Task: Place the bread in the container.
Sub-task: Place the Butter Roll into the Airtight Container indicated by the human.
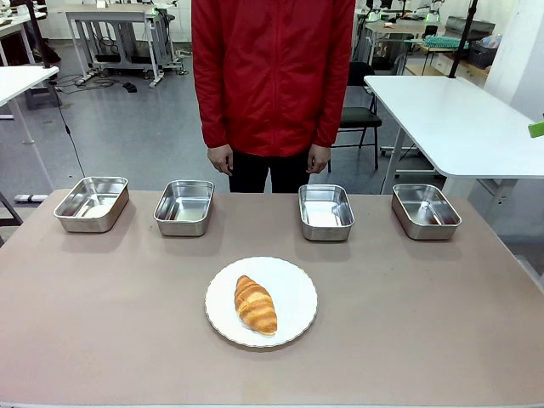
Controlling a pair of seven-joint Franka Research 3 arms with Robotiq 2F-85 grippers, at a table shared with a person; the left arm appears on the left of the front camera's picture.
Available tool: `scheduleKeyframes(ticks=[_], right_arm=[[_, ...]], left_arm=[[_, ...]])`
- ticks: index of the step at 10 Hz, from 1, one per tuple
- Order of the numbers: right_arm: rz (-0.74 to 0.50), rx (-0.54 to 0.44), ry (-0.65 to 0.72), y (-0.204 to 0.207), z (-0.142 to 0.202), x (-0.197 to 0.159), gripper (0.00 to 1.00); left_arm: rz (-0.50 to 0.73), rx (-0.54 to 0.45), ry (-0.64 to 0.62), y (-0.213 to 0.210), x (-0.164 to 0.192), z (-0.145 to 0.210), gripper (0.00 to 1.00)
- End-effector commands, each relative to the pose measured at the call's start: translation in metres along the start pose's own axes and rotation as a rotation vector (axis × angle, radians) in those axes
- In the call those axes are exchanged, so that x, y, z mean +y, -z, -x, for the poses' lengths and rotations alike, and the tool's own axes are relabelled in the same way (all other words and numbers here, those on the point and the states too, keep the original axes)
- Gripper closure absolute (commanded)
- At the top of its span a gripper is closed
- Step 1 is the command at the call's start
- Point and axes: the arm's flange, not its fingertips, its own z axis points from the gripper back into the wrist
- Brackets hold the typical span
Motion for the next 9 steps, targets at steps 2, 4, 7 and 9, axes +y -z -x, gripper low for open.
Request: scheduleKeyframes(ticks=[2, 4, 7, 9], right_arm=[[-0.004, -0.015, -0.008, -0.0009, -0.0007, 0.0006, 0.00], [-0.004, -0.015, -0.008, -0.0009, -0.0007, 0.0006, 0.00], [-0.004, -0.015, -0.008, -0.0009, -0.0007, 0.0006, 0.00], [-0.004, -0.015, -0.008, -0.0009, -0.0007, 0.0006, 0.00]], left_arm=[[0.008, -0.002, 0.017, -0.0004, -0.0010, 0.0003, 0.00], [0.008, -0.002, 0.017, -0.0004, -0.0010, 0.0003, 0.00], [0.008, -0.002, 0.017, -0.0004, -0.0010, 0.0003, 0.00], [0.008, -0.002, 0.017, -0.0004, -0.0010, 0.0003, 0.00]])
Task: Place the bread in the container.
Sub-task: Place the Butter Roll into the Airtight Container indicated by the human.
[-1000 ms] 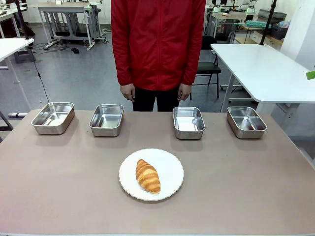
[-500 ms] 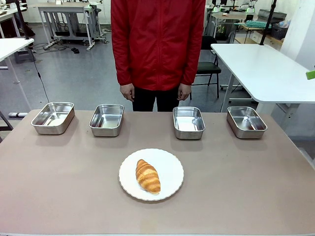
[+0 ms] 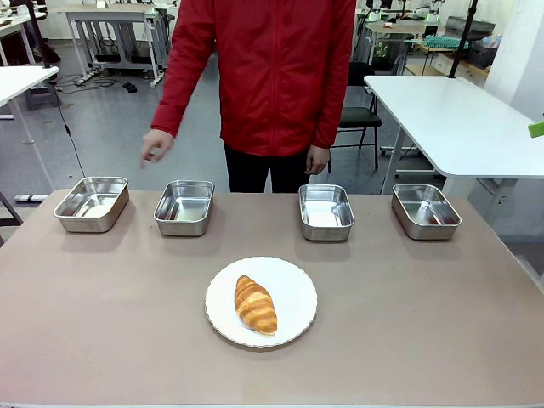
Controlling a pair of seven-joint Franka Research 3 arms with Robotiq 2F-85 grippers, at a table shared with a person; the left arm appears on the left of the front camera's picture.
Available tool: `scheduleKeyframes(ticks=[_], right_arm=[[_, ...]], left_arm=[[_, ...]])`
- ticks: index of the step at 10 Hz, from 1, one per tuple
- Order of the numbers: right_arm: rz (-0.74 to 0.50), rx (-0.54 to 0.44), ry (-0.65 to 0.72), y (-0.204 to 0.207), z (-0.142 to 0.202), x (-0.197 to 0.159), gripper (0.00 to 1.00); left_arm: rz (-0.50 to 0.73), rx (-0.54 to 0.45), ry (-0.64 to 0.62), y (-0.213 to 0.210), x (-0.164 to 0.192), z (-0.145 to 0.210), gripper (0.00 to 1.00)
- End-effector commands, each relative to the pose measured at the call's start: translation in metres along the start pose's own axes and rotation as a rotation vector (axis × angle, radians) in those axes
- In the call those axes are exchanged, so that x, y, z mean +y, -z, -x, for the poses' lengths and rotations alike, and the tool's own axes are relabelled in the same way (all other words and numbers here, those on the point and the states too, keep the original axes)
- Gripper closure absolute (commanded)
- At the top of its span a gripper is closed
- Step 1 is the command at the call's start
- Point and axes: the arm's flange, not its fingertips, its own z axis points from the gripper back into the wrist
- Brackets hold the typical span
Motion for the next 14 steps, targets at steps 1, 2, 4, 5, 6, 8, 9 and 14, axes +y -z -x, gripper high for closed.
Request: scheduleKeyframes(ticks=[1, 2, 4, 5, 6, 8, 9, 14], right_arm=[[-0.004, -0.015, -0.008, -0.0009, -0.0007, 0.0006, 0.00], [-0.004, -0.015, -0.008, -0.0009, -0.0007, 0.0006, 0.00], [-0.004, -0.015, -0.008, -0.0009, -0.0007, 0.0006, 0.00], [-0.004, -0.015, -0.008, -0.0009, -0.0007, 0.0006, 0.00], [-0.004, -0.015, -0.008, -0.0009, -0.0007, 0.0006, 0.00], [-0.004, -0.015, -0.008, -0.0009, -0.0007, 0.0006, 0.00], [-0.004, -0.015, -0.008, -0.0009, -0.0007, 0.0006, 0.00], [-0.004, -0.015, -0.008, -0.0009, -0.0007, 0.0006, 0.00]], left_arm=[[0.008, -0.002, 0.017, -0.0004, -0.0010, 0.0003, 0.00], [0.008, -0.002, 0.017, -0.0004, -0.0010, 0.0003, 0.00], [0.008, -0.002, 0.017, -0.0004, -0.0010, 0.0003, 0.00], [0.008, -0.002, 0.017, -0.0004, -0.0010, 0.0003, 0.00], [0.008, -0.002, 0.017, -0.0004, -0.0010, 0.0003, 0.00], [0.008, -0.002, 0.017, -0.0004, -0.0010, 0.0003, 0.00], [0.008, -0.002, 0.017, -0.0004, -0.0010, 0.0003, 0.00], [0.008, -0.002, 0.017, -0.0004, -0.0010, 0.0003, 0.00]])
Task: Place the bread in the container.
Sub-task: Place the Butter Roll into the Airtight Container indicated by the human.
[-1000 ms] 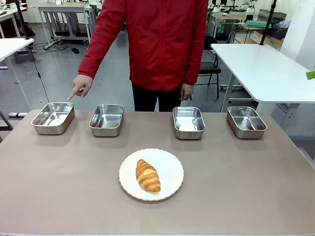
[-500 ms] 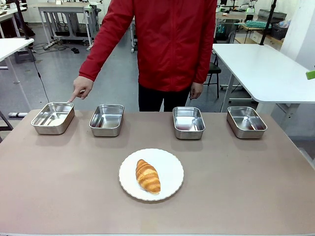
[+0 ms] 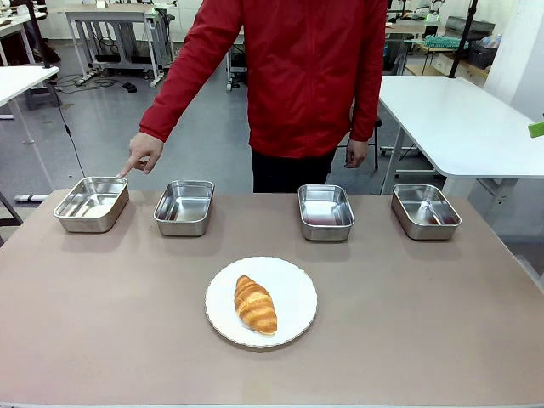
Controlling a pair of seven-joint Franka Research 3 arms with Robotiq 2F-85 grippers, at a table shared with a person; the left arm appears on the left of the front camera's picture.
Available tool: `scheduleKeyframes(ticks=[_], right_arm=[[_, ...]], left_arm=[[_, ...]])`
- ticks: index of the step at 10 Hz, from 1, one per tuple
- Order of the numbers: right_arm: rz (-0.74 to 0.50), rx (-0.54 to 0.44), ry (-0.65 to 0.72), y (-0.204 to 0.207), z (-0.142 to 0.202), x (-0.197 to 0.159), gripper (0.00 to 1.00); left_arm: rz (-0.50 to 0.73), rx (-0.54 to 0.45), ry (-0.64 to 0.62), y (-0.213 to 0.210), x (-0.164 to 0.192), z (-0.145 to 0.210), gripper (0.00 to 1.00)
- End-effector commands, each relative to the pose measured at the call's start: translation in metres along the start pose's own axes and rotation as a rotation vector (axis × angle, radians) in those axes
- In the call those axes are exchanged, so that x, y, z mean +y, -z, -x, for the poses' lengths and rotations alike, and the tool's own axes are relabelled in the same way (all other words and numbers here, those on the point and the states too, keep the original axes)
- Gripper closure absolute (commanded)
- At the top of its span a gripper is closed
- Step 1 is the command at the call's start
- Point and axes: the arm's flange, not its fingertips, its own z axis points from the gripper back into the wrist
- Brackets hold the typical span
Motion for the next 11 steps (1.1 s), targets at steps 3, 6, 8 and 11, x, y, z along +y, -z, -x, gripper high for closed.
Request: scheduleKeyframes(ticks=[3, 6, 8, 11], right_arm=[[-0.004, -0.015, -0.008, -0.001, -0.001, 0.001, 0.00], [-0.004, -0.015, -0.008, -0.001, -0.001, 0.001, 0.00], [-0.004, -0.015, -0.008, -0.001, -0.001, 0.001, 0.00], [-0.004, -0.015, -0.008, -0.001, -0.001, 0.001, 0.00]], left_arm=[[0.008, -0.002, 0.017, 0.000, -0.001, 0.000, 0.00], [-0.011, 0.051, -0.020, 0.012, -0.015, -0.012, 0.00], [-0.008, 0.142, -0.080, 0.043, -0.045, -0.034, 0.00], [0.038, 0.279, -0.180, 0.133, -0.124, -0.074, 0.00]])
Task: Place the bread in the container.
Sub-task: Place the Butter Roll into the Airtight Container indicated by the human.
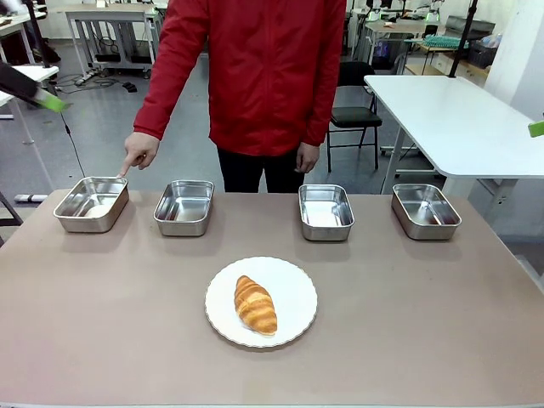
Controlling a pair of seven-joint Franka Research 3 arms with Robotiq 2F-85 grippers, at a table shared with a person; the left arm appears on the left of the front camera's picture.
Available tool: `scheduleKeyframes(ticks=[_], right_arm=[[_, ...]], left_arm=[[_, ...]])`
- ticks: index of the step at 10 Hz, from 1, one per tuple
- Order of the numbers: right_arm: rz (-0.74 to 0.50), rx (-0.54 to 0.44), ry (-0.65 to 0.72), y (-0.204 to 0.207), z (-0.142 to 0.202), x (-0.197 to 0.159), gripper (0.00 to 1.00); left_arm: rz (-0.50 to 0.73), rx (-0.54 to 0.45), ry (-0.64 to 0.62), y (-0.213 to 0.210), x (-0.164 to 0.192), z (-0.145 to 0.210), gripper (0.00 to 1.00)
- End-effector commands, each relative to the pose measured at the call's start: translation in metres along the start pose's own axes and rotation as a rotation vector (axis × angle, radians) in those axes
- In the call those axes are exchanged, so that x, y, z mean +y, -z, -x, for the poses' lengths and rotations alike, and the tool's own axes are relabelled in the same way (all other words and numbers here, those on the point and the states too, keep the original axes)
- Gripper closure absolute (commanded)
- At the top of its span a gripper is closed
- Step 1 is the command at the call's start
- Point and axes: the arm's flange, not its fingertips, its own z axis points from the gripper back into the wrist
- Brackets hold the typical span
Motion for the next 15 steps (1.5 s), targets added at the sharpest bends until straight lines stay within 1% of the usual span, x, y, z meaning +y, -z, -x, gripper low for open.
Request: scheduleKeyframes(ticks=[1, 2, 3, 4, 5, 6, 7, 11, 12, 13, 14, 15], right_arm=[[-0.004, -0.016, -0.006, -0.001, 0.000, 0.000, 0.00], [-0.004, -0.016, -0.006, -0.001, 0.000, 0.000, 0.00], [-0.004, -0.016, -0.006, -0.001, 0.000, 0.000, 0.00], [-0.004, -0.016, -0.006, -0.001, 0.000, 0.000, 0.00], [-0.004, -0.016, -0.006, -0.001, 0.000, 0.000, 0.00], [-0.004, -0.016, -0.006, -0.001, 0.000, 0.000, 0.00], [-0.004, -0.016, -0.006, -0.001, 0.000, 0.000, 0.00], [-0.004, -0.016, -0.006, -0.001, 0.000, 0.000, 0.00], [-0.004, -0.016, -0.006, -0.001, 0.000, 0.000, 0.00], [-0.004, -0.016, -0.006, -0.001, 0.000, 0.000, 0.00], [-0.004, -0.016, -0.006, -0.001, 0.000, 0.000, 0.00], [-0.004, -0.016, -0.006, -0.001, 0.000, 0.000, 0.00]], left_arm=[[-0.022, 0.115, -0.082, 0.053, -0.051, -0.019, 0.00], [-0.020, 0.141, -0.146, 0.083, -0.074, -0.025, 0.00], [-0.062, 0.094, -0.221, 0.113, -0.095, -0.024, 0.00], [-0.067, 0.123, -0.291, 0.137, -0.108, -0.019, 0.00], [-0.086, 0.146, -0.329, 0.158, -0.121, -0.004, 0.00], [-0.049, 0.206, -0.300, 0.163, -0.125, 0.011, 0.00], [-0.042, 0.133, -0.271, 0.152, -0.120, -0.015, 0.00], [-0.042, 0.133, -0.271, 0.152, -0.120, -0.015, 0.00], [-0.043, 0.123, -0.293, 0.153, -0.122, -0.017, 0.00], [-0.058, 0.086, -0.293, 0.163, -0.152, -0.017, 0.00], [-0.085, 0.087, -0.318, 0.171, -0.183, -0.021, 0.00], [-0.142, 0.142, -0.411, 0.180, -0.209, -0.023, 0.00]])
